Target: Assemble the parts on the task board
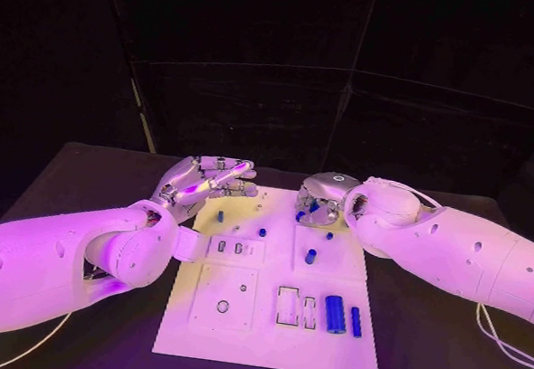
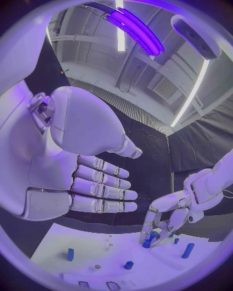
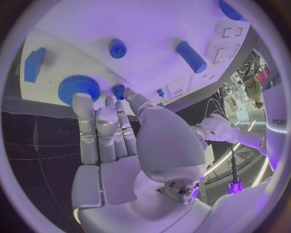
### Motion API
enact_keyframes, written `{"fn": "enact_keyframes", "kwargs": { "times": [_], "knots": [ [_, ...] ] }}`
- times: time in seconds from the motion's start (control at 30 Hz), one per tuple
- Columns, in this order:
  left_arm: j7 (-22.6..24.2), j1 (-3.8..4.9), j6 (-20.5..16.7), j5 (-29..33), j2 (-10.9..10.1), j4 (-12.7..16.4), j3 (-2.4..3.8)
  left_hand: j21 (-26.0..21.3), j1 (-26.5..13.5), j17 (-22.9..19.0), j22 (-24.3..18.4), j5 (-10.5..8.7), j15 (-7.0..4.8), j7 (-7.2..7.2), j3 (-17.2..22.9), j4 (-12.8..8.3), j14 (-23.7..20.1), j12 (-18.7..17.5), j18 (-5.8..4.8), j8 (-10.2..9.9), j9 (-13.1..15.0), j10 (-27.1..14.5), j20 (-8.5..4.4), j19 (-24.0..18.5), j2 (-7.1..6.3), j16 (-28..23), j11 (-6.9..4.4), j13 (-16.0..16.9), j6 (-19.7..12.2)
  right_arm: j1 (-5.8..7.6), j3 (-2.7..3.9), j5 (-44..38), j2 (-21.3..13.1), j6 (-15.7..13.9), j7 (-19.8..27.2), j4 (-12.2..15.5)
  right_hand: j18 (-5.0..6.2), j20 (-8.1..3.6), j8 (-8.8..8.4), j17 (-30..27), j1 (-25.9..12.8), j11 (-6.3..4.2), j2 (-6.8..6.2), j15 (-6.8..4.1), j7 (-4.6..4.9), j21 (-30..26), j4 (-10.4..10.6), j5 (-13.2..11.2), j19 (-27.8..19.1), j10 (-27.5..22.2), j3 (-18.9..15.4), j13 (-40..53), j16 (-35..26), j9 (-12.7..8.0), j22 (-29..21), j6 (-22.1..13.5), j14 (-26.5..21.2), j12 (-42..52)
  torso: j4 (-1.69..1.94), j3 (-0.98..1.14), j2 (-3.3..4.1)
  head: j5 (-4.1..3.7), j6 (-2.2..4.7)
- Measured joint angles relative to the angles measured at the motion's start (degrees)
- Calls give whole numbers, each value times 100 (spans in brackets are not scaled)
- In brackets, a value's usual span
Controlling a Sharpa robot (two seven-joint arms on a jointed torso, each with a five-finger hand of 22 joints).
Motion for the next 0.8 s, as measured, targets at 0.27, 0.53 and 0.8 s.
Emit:
{"fn": "enact_keyframes", "kwargs": {
  "times": [0.27, 0.53, 0.8],
  "knots": [
    [-12, 6, 3, -1, 0, 11, 0, 0, 0, 0, 0, 0, 0, 0, 0, 0, 0, -7, 0, 0, -6, 0, -17, 17, 0, 0, 0, -5, 0, 0, 0, -9, 79, 82, -5, -122, 1, -3, 0, 164, 38, -7, 38, 0, -8, 171, 31, -100, 58, 76, 225, 5, 190, 0, 220, 55, 0, 0, 2, -2, 12, 3, -14],
    [-22, 8, 7, -2, 0, 35, 0, 0, 0, -5, 4, 0, 0, 0, 6, -25, 0, -24, 0, 0, -12, 0, 0, 40, 0, 0, 0, -5, 0, 0, 0, -12, 126, 124, -8, -175, 2, -3, 0, 221, 69, 2, 7, 0, 8, 242, 48, -134, 57, 85, 314, 5, 254, -1, 303, 71, 0, 0, 2, -5, 20, 15, -15],
    [-31, 12, 8, -4, -3, 31, 0, 0, 22, -11, 4, 0, 0, 0, -8, -39, -1, -24, -1, -1, -20, 20, 0, 40, 22, 0, 21, -5, 0, 0, 2, -13, 146, 123, -9, -213, 2, -4, 0, 334, 91, -49, -15, 0, -31, 399, 72, -134, 97, 177, 466, 4, 391, 7, 490, 153, 0, 0, 2, -8, 24, 19, -21]
  ]
}}
